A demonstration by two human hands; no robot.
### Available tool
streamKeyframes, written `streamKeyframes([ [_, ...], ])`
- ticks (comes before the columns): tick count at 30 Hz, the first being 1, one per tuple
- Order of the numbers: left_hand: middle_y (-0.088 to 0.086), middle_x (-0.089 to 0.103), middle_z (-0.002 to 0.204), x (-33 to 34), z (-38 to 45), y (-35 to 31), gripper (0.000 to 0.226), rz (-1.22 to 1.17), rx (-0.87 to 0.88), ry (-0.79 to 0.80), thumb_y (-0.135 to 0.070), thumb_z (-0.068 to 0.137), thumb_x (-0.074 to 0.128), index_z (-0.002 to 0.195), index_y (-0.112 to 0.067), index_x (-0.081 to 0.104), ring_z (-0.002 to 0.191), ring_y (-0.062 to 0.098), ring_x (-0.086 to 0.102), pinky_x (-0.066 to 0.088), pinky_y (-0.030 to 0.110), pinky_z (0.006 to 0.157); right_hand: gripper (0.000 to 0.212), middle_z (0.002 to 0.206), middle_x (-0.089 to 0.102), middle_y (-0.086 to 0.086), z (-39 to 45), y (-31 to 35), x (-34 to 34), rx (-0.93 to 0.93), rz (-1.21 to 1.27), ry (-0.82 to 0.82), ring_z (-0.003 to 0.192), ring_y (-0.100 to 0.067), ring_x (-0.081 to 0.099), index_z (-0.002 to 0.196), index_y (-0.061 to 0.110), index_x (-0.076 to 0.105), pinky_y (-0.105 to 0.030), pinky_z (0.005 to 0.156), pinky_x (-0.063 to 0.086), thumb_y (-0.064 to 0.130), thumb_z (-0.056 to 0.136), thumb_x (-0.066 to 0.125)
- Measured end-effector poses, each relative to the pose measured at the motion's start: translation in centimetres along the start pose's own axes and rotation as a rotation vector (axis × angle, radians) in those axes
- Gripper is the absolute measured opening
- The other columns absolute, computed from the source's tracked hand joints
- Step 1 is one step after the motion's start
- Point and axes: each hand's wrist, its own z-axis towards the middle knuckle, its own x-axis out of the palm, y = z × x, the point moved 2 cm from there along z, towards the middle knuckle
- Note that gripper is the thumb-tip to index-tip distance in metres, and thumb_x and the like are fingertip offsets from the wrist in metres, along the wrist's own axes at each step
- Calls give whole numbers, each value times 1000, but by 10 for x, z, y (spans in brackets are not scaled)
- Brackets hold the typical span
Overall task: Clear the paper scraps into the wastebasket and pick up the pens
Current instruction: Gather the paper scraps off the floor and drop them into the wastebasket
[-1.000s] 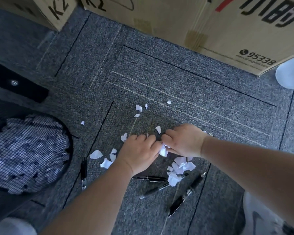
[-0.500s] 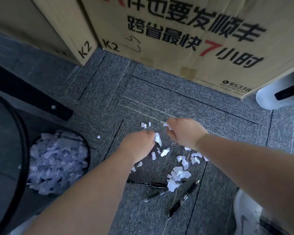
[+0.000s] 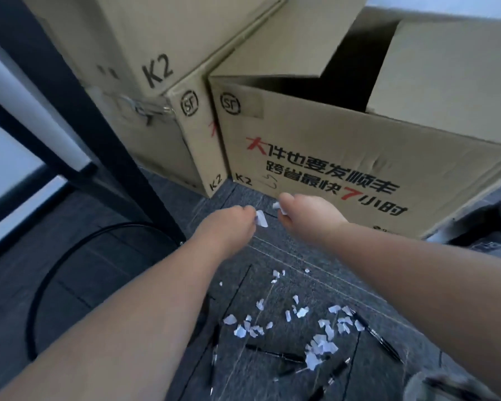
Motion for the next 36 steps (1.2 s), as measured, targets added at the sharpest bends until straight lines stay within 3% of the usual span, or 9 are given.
streamKeyframes([
  [6, 17, 60, 102, -29, -82, 82, 19, -56, -155, -177, -20, 97, 38, 100, -4, 48, 89, 37, 59, 37, 38, 64, 17, 66, 41, -1, 9, 99, -44, -166, 69, -48, 65, -30, 48, 86, 11, 33, -32, 53, 33, 22, 98, 37],
  [9, 17, 62, 94, -19, -122, 119, 18, -95, -238, -193, -20, 95, 42, 95, -4, 50, 82, 37, 60, 44, 44, 66, 18, 68, 42, -3, 13, 152, -36, -253, 116, -20, 63, -28, 45, 87, 11, 33, -32, 53, 33, 23, 98, 39],
  [12, 11, 59, 75, -3, -146, 142, 14, -83, -227, -272, -14, 87, 59, 85, -1, 54, 70, 35, 62, 49, 42, 56, 20, 66, 39, 0, 18, 193, -14, -271, 208, -19, 66, -29, 45, 84, 12, 32, -32, 56, 31, 24, 97, 40],
  [17, 18, 61, 99, 52, -165, 166, 20, -216, -366, -122, -22, 96, 38, 97, -4, 49, 87, 38, 59, 43, 43, 69, 20, 63, 37, 3, 28, 247, 34, -218, 290, 91, 69, -29, 47, 84, 13, 34, -33, 58, 33, 26, 97, 42],
  [21, 13, 55, 101, 83, -175, 166, 19, -368, -362, -144, -22, 96, 38, 99, -6, 46, 87, 33, 58, 44, 41, 70, 21, 84, 45, -5, 30, 264, 67, -197, 294, 80, 82, -33, 52, 87, 14, 37, -35, 61, 37, 33, 96, 42],
  [24, 12, 43, 124, 102, -180, 167, 38, -425, -403, -32, -33, 96, 40, 124, -7, 37, 110, 31, 50, 43, 41, 82, 39, 123, 46, -9, 33, 260, 83, -194, 197, 156, 118, -29, 42, 126, 17, 41, -42, 85, 42, 39, 94, 43],
  [26, 9, 13, 154, 113, -182, 170, 67, -364, -431, 119, -50, 94, 35, 146, -14, 12, 139, 29, 21, 29, 49, 108, 61, 153, 23, -4, 33, 255, 89, -240, 104, 226, 141, -23, 16, 147, 27, 17, -44, 109, 26, 44, 94, 42],
  [29, -1, -20, 156, 116, -185, 175, 83, -225, -411, 221, -67, 88, 22, 147, -20, -14, 144, 18, -15, -1, 50, 117, 66, 159, -7, 6, 31, 250, 91, -339, -3, 272, 144, -13, -12, 150, 33, -2, -40, 116, -1, 51, 96, 32],
  [36, -3, -19, 156, 108, -185, 171, 86, -226, -373, 257, -73, 85, 16, 147, -22, -14, 144, 15, -13, -2, 48, 117, 64, 158, -10, 8, 28, 238, 90, -385, -50, 301, 144, -10, -14, 149, 35, -4, -38, 118, -2, 54, 96, 27],
])
